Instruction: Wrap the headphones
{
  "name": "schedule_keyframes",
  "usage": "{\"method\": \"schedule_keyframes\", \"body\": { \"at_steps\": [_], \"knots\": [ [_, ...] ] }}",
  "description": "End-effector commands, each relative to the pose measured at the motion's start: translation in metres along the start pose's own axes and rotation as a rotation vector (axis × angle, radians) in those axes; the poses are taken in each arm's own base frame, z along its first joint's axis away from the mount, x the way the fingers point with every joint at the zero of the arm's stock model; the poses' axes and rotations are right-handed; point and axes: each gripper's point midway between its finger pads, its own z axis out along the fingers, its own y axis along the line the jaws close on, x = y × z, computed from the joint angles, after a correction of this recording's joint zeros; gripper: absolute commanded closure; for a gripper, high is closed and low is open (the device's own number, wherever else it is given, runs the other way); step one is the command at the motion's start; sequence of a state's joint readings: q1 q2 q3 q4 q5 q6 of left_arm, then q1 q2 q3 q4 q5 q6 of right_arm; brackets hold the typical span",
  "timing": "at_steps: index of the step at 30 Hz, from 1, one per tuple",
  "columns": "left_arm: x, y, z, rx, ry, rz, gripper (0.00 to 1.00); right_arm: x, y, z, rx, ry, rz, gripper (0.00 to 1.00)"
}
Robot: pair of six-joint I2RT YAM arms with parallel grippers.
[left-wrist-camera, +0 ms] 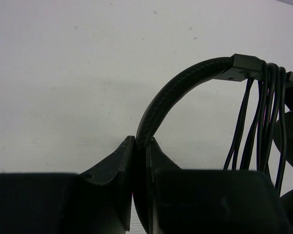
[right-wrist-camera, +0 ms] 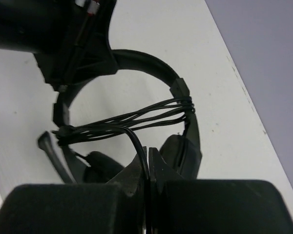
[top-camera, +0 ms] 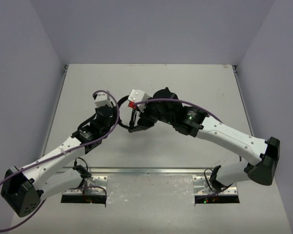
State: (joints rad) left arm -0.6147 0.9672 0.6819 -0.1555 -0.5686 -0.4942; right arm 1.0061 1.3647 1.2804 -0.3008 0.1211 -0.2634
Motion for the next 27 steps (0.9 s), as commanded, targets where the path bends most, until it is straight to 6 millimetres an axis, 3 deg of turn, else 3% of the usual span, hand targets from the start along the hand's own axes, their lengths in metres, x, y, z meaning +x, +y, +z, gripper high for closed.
{"method": "schedule_keyframes", "body": {
  "at_steps": [1, 2, 4, 7, 10, 15, 17, 23, 26, 27],
  "knots": [
    [-0.014, -0.054, -0.006, 0.262, -0.024, 0.021, 1.0, 0.007, -0.032, 0.0, 0.09, 0.077, -0.144, 0.99],
    [0.011, -0.048, -0.008, 0.24, 0.078, 0.074, 1.0, 0.016, -0.036, 0.005, 0.109, 0.123, -0.168, 0.99],
    [0.046, -0.066, -0.014, 0.319, 0.215, 0.13, 1.0, 0.028, -0.055, 0.008, 0.185, 0.181, -0.234, 0.99],
    [0.064, -0.073, -0.027, 0.382, 0.29, 0.128, 1.0, 0.041, -0.07, 0.012, 0.249, 0.194, -0.245, 0.99],
    [0.077, -0.054, -0.039, 0.322, 0.36, 0.099, 1.0, 0.057, -0.089, 0.012, 0.322, 0.196, -0.187, 0.91],
    [0.061, -0.052, -0.061, 0.342, 0.375, 0.089, 1.0, 0.094, -0.09, 0.02, 0.296, 0.223, -0.106, 0.94],
    [0.053, -0.052, -0.069, 0.361, 0.357, 0.085, 1.0, 0.099, -0.09, 0.021, 0.297, 0.213, -0.066, 0.94],
    [0.025, -0.037, -0.073, 0.292, 0.265, 0.116, 1.0, 0.097, -0.082, 0.022, 0.247, 0.13, 0.074, 0.83],
    [-0.001, -0.031, -0.073, 0.239, 0.18, 0.094, 1.0, 0.094, -0.079, 0.018, 0.213, 0.079, 0.162, 0.8],
    [-0.015, -0.031, -0.072, 0.222, 0.134, 0.079, 1.0, 0.093, -0.07, 0.019, 0.155, 0.054, 0.195, 0.78]
  ]
}}
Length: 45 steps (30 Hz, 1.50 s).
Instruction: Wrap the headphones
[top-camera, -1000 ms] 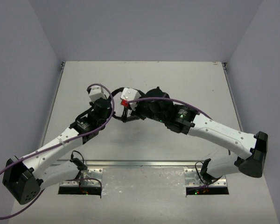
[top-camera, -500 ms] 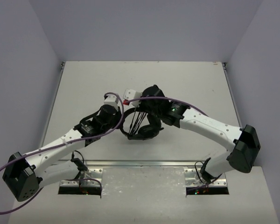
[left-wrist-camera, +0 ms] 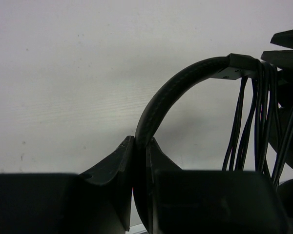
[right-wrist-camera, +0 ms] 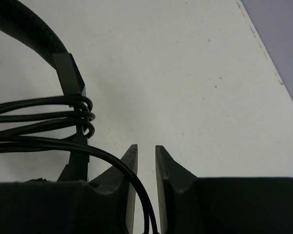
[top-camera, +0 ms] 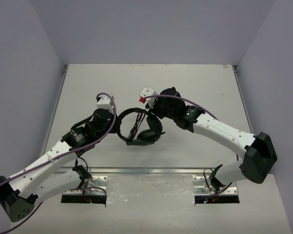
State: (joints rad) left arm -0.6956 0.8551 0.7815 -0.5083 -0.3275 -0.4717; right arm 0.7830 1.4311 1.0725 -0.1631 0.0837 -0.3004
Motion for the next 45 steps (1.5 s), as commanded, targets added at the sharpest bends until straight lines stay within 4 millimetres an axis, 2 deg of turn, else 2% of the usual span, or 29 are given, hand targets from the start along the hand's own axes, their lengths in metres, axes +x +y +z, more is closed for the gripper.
{"method": "schedule_keyframes", "body": {
  "at_steps": [1, 4, 7, 11, 14, 15, 16, 17, 18, 21, 22, 23, 25, 27, 28, 29, 30, 31, 32, 33, 35, 37, 38, 39, 40, 41, 42, 44, 45],
  "knots": [
    [-0.051, -0.006, -0.024, 0.007, -0.156, -0.033, 1.0, -0.023, -0.03, -0.015, 0.038, -0.145, 0.213, 0.78],
    [-0.083, -0.005, -0.034, -0.021, -0.264, -0.071, 1.0, -0.021, -0.016, -0.015, -0.077, -0.172, 0.272, 0.73],
    [-0.105, -0.022, -0.039, 0.035, -0.3, -0.043, 1.0, -0.02, 0.0, -0.014, -0.167, -0.18, 0.305, 0.7],
    [-0.111, -0.032, -0.028, 0.04, -0.255, 0.004, 1.0, -0.007, 0.001, -0.009, -0.207, -0.159, 0.366, 0.66],
    [-0.103, -0.036, -0.012, 0.073, -0.191, 0.011, 1.0, 0.009, -0.01, -0.007, -0.213, -0.133, 0.482, 0.6],
    [-0.106, -0.022, -0.006, 0.037, -0.187, -0.014, 1.0, 0.019, -0.01, -0.004, -0.205, -0.11, 0.508, 0.54],
    [-0.102, -0.019, 0.003, 0.041, -0.159, -0.035, 1.0, 0.028, -0.013, -0.003, -0.194, -0.092, 0.548, 0.52],
    [-0.108, -0.002, 0.01, 0.009, -0.168, -0.071, 1.0, 0.041, -0.007, -0.002, -0.204, -0.066, 0.575, 0.5],
    [-0.109, 0.002, 0.014, 0.011, -0.167, -0.083, 1.0, 0.045, -0.009, -0.003, -0.193, -0.072, 0.593, 0.49],
    [-0.112, 0.011, 0.025, -0.013, -0.169, -0.094, 1.0, 0.076, -0.008, -0.002, -0.146, -0.016, 0.684, 0.43],
    [-0.113, 0.011, 0.029, -0.014, -0.162, -0.09, 1.0, 0.086, -0.011, -0.003, -0.128, 0.0, 0.728, 0.38],
    [-0.115, 0.015, 0.032, -0.026, -0.161, -0.092, 1.0, 0.099, -0.007, -0.004, -0.125, 0.027, 0.75, 0.37],
    [-0.116, 0.023, 0.042, -0.06, -0.148, -0.09, 1.0, 0.118, -0.014, -0.004, -0.061, 0.069, 0.81, 0.36],
    [-0.113, 0.047, 0.056, -0.132, -0.121, -0.126, 1.0, 0.138, -0.015, -0.006, -0.001, 0.129, 0.858, 0.36],
    [-0.114, 0.059, 0.06, -0.169, -0.117, -0.146, 1.0, 0.146, -0.019, -0.008, 0.051, 0.156, 0.886, 0.31],
    [-0.119, 0.082, 0.064, -0.222, -0.131, -0.181, 1.0, 0.15, -0.018, -0.01, 0.063, 0.174, 0.899, 0.29],
    [-0.116, 0.092, 0.074, -0.233, -0.105, -0.197, 1.0, 0.153, -0.015, -0.013, 0.064, 0.191, 0.917, 0.23],
    [-0.123, 0.113, 0.076, -0.27, -0.121, -0.224, 1.0, 0.151, -0.013, -0.017, 0.059, 0.187, 0.921, 0.05],
    [-0.131, 0.122, 0.081, -0.277, -0.148, -0.232, 1.0, 0.154, -0.008, -0.02, 0.054, 0.195, 0.93, 0.02],
    [-0.129, 0.127, 0.092, -0.256, -0.126, -0.211, 1.0, 0.153, -0.006, -0.023, 0.05, 0.186, 0.932, 0.01],
    [-0.144, 0.144, 0.102, -0.252, -0.169, -0.167, 1.0, 0.15, 0.002, -0.032, 0.03, 0.155, 0.957, 0.01],
    [-0.138, 0.15, 0.124, -0.17, -0.137, -0.154, 1.0, 0.143, 0.014, -0.036, -0.02, 0.112, 0.983, 0.01],
    [-0.148, 0.153, 0.132, -0.117, -0.17, -0.148, 1.0, 0.14, 0.021, -0.041, -0.049, 0.079, 0.988, 0.01],
    [-0.136, 0.151, 0.147, -0.049, -0.124, -0.144, 1.0, 0.137, 0.026, -0.043, -0.066, 0.064, 0.992, 0.01],
    [-0.149, 0.154, 0.153, -0.038, -0.177, -0.116, 1.0, 0.139, 0.035, -0.046, -0.088, 0.068, 1.005, 0.01],
    [-0.148, 0.156, 0.159, -0.037, -0.181, -0.096, 1.0, 0.137, 0.038, -0.048, -0.106, 0.059, 1.007, 0.01],
    [-0.137, 0.159, 0.172, -0.024, -0.157, -0.061, 1.0, 0.13, 0.042, -0.052, -0.132, 0.038, 1.002, 0.01],
    [-0.131, 0.168, 0.185, -0.03, -0.142, -0.01, 1.0, 0.129, 0.048, -0.056, -0.156, 0.03, 1.002, 0.01],
    [-0.117, 0.173, 0.197, -0.028, -0.107, -0.004, 0.99, 0.124, 0.05, -0.06, -0.173, 0.007, 0.997, 0.01]
  ]
}}
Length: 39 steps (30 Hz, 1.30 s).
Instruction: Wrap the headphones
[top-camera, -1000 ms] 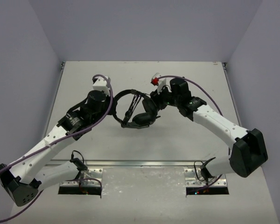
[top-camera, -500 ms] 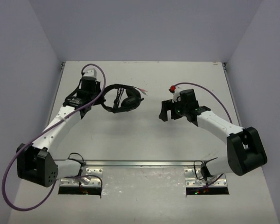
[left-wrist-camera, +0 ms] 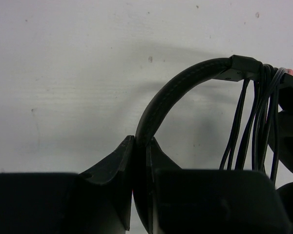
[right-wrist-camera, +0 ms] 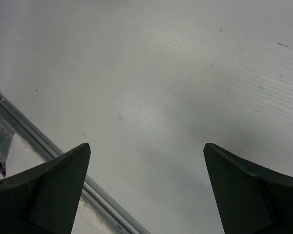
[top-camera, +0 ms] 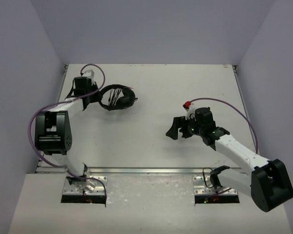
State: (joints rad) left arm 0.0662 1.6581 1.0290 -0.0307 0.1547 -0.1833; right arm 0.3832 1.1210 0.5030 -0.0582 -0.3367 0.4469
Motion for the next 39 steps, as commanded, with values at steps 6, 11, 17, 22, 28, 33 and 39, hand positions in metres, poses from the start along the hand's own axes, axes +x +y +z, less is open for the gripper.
{"method": "schedule_keyframes", "body": {
  "at_steps": [6, 11, 17, 22, 28, 33, 39],
  "knots": [
    [-0.007, -0.003, 0.042, 0.105, -0.095, 0.166, 0.86, -0.017, 0.031, -0.016, -0.137, -0.101, -0.067, 0.01],
    [0.011, 0.005, 0.053, 0.079, -0.052, 0.148, 0.82, -0.01, 0.029, -0.013, -0.145, -0.09, -0.065, 0.01],
    [0.019, 0.014, 0.05, 0.018, -0.039, 0.132, 0.6, -0.008, 0.029, -0.013, -0.146, -0.089, -0.074, 0.01],
    [0.025, 0.013, 0.04, -0.009, -0.018, 0.107, 0.52, -0.009, 0.027, -0.014, -0.132, -0.083, -0.084, 0.01],
    [-0.033, 0.008, -0.017, -0.166, -0.185, 0.041, 0.0, -0.038, 0.02, -0.032, -0.003, -0.105, -0.093, 0.01],
    [-0.081, 0.026, -0.098, -0.389, -0.285, -0.076, 0.0, -0.084, -0.001, -0.09, 0.297, -0.168, -0.117, 0.01],
    [-0.083, -0.005, -0.203, -0.249, -0.359, -0.044, 0.0, -0.115, -0.008, -0.179, 0.53, -0.296, -0.148, 0.01]
  ]
}}
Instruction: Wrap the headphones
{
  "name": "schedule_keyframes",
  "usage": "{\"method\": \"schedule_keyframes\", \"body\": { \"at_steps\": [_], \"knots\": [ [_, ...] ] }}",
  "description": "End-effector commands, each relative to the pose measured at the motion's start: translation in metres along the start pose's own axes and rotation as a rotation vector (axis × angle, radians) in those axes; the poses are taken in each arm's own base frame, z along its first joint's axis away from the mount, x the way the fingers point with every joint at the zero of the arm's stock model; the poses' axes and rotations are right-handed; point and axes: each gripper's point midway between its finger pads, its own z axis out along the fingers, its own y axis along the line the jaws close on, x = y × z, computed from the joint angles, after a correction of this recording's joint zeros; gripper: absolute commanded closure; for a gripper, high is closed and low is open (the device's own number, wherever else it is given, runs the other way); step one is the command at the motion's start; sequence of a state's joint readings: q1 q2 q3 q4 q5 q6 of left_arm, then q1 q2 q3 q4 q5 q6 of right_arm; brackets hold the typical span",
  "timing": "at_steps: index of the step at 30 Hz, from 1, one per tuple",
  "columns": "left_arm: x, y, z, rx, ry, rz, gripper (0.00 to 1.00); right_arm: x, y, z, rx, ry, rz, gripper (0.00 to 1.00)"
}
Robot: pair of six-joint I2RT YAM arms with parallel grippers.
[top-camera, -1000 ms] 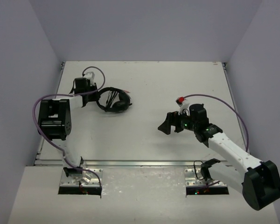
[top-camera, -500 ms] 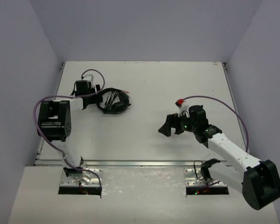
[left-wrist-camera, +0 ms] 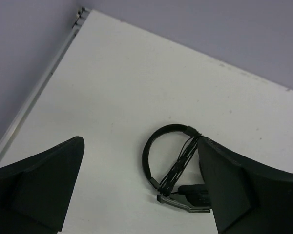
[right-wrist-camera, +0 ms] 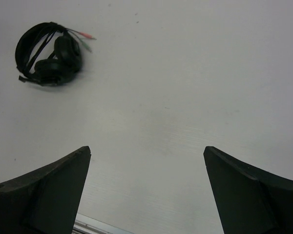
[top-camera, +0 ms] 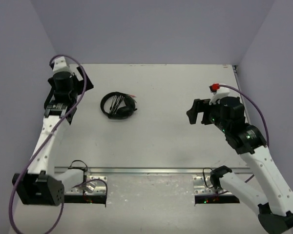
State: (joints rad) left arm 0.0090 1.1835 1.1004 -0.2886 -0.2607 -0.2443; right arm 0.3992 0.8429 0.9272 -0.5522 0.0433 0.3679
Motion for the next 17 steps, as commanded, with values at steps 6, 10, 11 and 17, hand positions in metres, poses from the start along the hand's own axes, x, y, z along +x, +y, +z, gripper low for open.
{"method": "schedule_keyframes", "body": {
  "at_steps": [6, 10, 11, 17],
  "knots": [
    [0.014, 0.031, -0.134, 0.101, -0.126, -0.046, 0.0, -0.001, -0.061, -0.093, 0.328, 0.012, -0.086, 0.01],
    [0.012, 0.046, -0.165, 0.073, -0.184, -0.038, 0.0, 0.011, -0.062, -0.102, 0.311, -0.007, -0.101, 0.01],
    [0.012, 0.041, -0.169, 0.103, -0.184, -0.036, 0.0, 0.016, -0.063, -0.1, 0.306, -0.011, -0.096, 0.01],
    [0.015, 0.036, -0.17, 0.131, -0.163, -0.038, 0.0, 0.022, -0.052, -0.085, 0.241, -0.018, -0.064, 0.01]
  ]
}}
